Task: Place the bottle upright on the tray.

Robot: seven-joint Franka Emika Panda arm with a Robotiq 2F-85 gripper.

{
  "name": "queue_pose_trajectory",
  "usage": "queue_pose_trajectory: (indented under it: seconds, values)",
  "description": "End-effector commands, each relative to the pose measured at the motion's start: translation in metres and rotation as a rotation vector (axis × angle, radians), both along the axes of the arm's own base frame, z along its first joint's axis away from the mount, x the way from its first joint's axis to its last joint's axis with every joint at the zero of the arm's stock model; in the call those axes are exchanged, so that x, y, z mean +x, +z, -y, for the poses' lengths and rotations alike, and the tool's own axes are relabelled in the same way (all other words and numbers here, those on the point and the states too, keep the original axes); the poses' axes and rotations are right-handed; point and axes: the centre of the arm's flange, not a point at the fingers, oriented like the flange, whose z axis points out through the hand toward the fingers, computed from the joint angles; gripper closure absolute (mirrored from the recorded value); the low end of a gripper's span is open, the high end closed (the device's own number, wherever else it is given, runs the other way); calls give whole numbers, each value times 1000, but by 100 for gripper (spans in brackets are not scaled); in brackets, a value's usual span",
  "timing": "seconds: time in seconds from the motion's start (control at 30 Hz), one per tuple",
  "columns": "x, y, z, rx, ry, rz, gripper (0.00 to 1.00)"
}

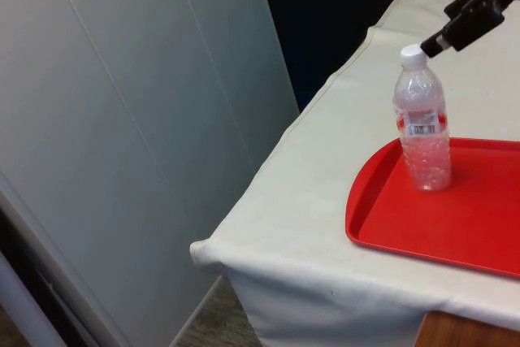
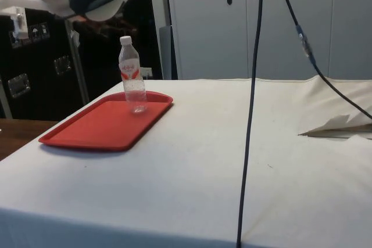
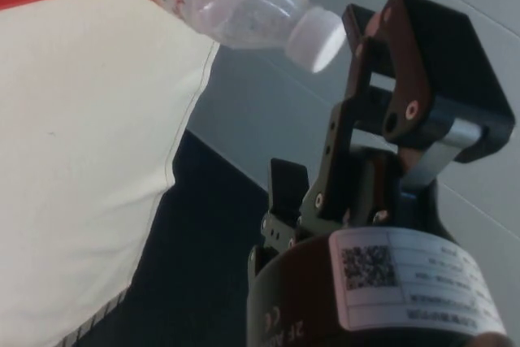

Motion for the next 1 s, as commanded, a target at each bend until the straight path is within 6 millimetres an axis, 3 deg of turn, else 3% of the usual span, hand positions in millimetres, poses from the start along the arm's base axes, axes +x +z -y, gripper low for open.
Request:
queue_pose_trajectory:
  seconds: [0.0,0.6,0.97]
  values:
    - [-1,7,0,0,-3,4,0]
    - [-5,63,-3,-25,-42,36,0]
    - [-8,87,-2,-6,-69,62,0]
